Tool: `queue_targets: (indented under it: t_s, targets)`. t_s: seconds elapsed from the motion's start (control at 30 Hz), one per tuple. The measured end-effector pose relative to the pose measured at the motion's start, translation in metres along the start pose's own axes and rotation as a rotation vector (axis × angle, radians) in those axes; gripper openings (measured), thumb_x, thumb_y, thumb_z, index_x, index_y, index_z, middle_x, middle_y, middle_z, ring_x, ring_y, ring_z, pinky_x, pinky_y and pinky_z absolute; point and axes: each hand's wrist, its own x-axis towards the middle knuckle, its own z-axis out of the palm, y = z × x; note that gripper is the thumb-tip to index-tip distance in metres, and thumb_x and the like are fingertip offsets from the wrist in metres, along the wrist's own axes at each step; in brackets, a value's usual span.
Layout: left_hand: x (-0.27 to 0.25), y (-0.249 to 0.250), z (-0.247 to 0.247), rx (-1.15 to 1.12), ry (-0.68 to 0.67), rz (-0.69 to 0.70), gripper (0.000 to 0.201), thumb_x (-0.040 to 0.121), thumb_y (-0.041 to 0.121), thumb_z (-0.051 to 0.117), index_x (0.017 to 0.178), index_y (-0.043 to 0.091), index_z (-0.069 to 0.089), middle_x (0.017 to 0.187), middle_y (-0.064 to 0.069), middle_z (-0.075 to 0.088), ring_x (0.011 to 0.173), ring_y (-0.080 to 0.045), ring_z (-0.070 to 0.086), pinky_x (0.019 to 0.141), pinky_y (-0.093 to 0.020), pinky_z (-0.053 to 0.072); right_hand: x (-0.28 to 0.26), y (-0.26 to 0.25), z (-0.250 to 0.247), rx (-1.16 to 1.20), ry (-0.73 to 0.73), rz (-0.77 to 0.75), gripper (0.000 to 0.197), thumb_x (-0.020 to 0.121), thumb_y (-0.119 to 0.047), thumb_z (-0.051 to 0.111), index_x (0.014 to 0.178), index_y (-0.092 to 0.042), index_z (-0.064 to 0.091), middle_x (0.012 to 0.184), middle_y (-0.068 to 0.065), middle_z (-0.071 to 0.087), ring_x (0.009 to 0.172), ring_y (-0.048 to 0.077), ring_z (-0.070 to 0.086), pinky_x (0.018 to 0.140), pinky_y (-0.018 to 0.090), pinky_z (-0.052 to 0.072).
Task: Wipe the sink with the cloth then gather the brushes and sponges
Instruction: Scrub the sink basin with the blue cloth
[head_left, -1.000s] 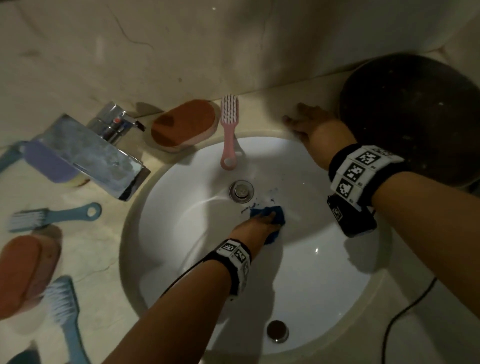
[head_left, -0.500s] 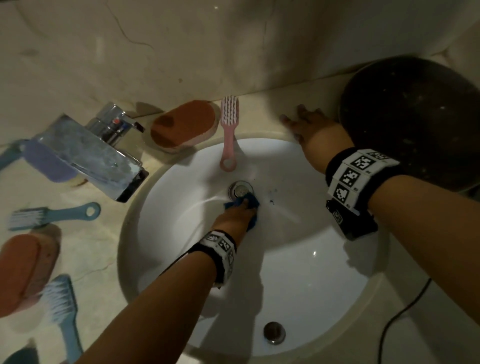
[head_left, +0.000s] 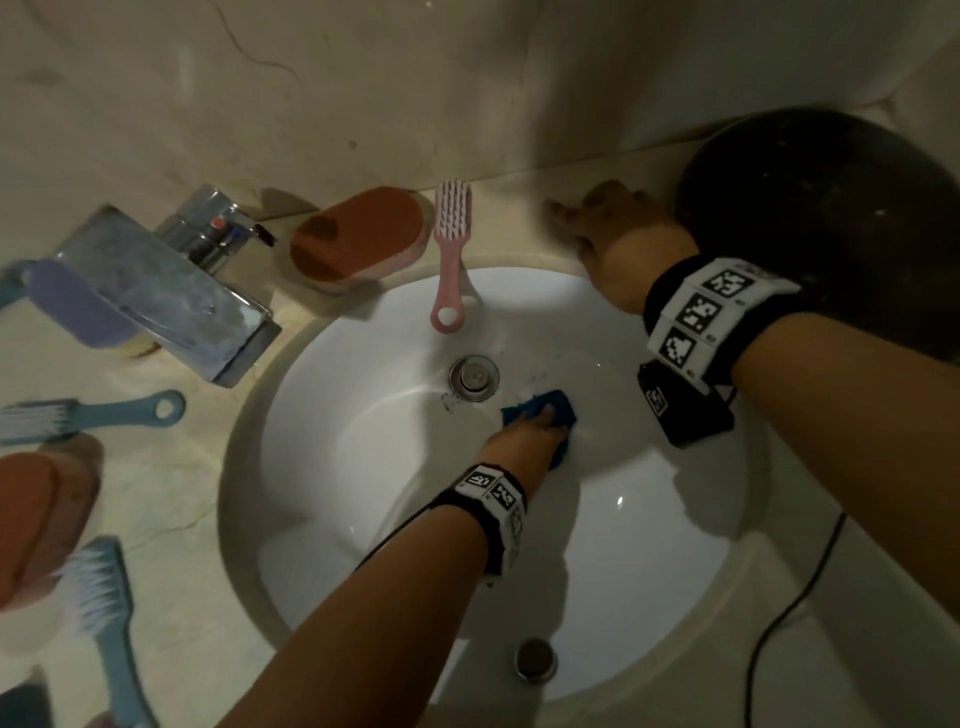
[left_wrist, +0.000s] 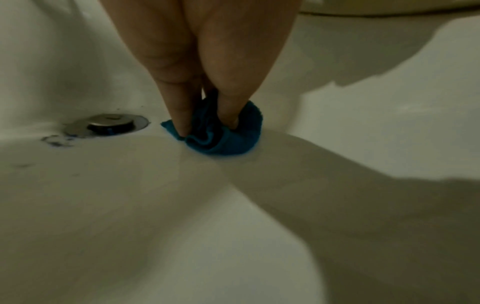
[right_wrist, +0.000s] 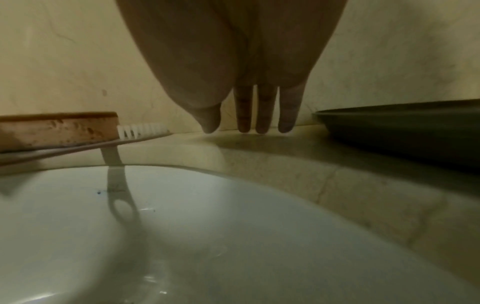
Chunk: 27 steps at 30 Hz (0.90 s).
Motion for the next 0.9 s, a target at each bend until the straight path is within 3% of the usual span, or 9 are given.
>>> queue_targets:
  t_s: [0.1, 0.23, 0.33, 0.4, 0.5, 0.57, 0.63, 0.8, 0.9]
  targets:
    - [-0.008, -0.01, -0.009, -0.005, 0.032, -0.079, 0.058, 0.097, 0.016, 0.046, 0.15, 0.016, 0.02, 0.159, -0.007, 0.005, 0.144, -0.031, 0.019, 0.116, -0.043, 0.025, 0.012, -0.002, 0.0, 0.008, -0.15, 0.038, 0.049, 0.101, -0.031, 0.026, 0.146, -0.044, 0.012, 0.16, 0.005, 0.001, 0.143, 0.039, 0.009, 0.116, 0.052, 0.019]
    - [0.003, 0.007, -0.029, -0.186, 0.231, -0.007, 0.047, 0.098, 0.024, 0.045, 0.143, 0.014, 0.037, 0.15, -0.01, 0.032, 0.134, -0.029, 0.037, 0.111, -0.035, 0.031, 0.015, -0.003, -0.001, 0.004, -0.191, 0.05, 0.049, 0.101, -0.033, 0.024, 0.146, -0.046, 0.008, 0.16, 0.006, -0.001, 0.144, 0.039, 0.007, 0.115, 0.055, 0.017]
    - [0.023, 0.034, -0.033, -0.31, 0.118, 0.067, 0.049, 0.1, 0.038, 0.036, 0.145, 0.022, 0.032, 0.15, -0.01, 0.034, 0.132, -0.027, 0.04, 0.111, -0.033, 0.03, 0.014, -0.004, -0.003, 0.007, -0.197, 0.057, 0.05, 0.102, -0.032, 0.024, 0.146, -0.046, 0.006, 0.16, 0.005, -0.003, 0.145, 0.039, 0.005, 0.115, 0.055, 0.017]
    - [0.031, 0.041, -0.033, -0.23, 0.035, 0.017, 0.054, 0.102, 0.04, 0.028, 0.151, 0.022, 0.017, 0.156, -0.009, 0.021, 0.139, -0.028, 0.03, 0.113, -0.033, 0.024, 0.013, -0.004, -0.003, 0.003, -0.201, 0.055, 0.05, 0.102, -0.032, 0.023, 0.146, -0.047, 0.005, 0.16, 0.005, -0.003, 0.145, 0.039, 0.004, 0.115, 0.055, 0.018]
    - [0.036, 0.025, -0.027, -0.198, 0.09, -0.086, 0.052, 0.102, 0.028, 0.03, 0.151, 0.019, 0.014, 0.159, -0.011, 0.009, 0.143, -0.033, 0.02, 0.115, -0.042, 0.022, 0.013, -0.002, -0.002, 0.002, -0.188, 0.056, 0.05, 0.102, -0.033, 0.023, 0.145, -0.048, 0.004, 0.16, 0.003, -0.003, 0.145, 0.038, 0.005, 0.116, 0.053, 0.017]
    - [0.034, 0.01, -0.028, -0.177, 0.156, -0.177, 0.051, 0.1, 0.01, 0.035, 0.149, 0.01, 0.021, 0.158, -0.016, 0.005, 0.141, -0.038, 0.022, 0.113, -0.048, 0.029, 0.013, -0.002, -0.001, 0.007, -0.188, 0.055, 0.05, 0.102, -0.034, 0.023, 0.145, -0.048, 0.004, 0.16, 0.002, -0.003, 0.145, 0.037, 0.005, 0.117, 0.053, 0.017]
    - [0.026, -0.004, -0.03, -0.158, 0.176, -0.233, 0.052, 0.098, 0.006, 0.037, 0.148, 0.008, 0.022, 0.158, -0.016, 0.004, 0.139, -0.039, 0.027, 0.11, -0.047, 0.034, 0.013, -0.003, -0.002, 0.028, -0.191, 0.061, 0.049, 0.102, -0.034, 0.024, 0.145, -0.048, 0.006, 0.16, 0.002, -0.003, 0.145, 0.037, 0.004, 0.117, 0.052, 0.016]
    - [0.009, 0.015, -0.036, -0.258, 0.306, -0.055, 0.056, 0.098, 0.012, 0.042, 0.149, 0.018, 0.02, 0.159, -0.006, 0.01, 0.142, -0.028, 0.023, 0.115, -0.036, 0.022, 0.011, -0.004, -0.005, 0.022, -0.191, 0.062, 0.049, 0.102, -0.033, 0.024, 0.146, -0.046, 0.006, 0.16, 0.001, -0.003, 0.145, 0.036, 0.004, 0.117, 0.051, 0.016]
    - [0.017, 0.044, -0.028, -0.471, 0.121, 0.05, 0.048, 0.1, 0.014, 0.04, 0.146, 0.007, 0.029, 0.152, -0.016, 0.03, 0.136, -0.029, 0.034, 0.111, -0.036, 0.029, 0.011, -0.004, -0.003, 0.023, -0.198, 0.056, 0.049, 0.102, -0.034, 0.023, 0.146, -0.047, 0.005, 0.16, 0.002, -0.004, 0.145, 0.037, 0.004, 0.117, 0.052, 0.016]
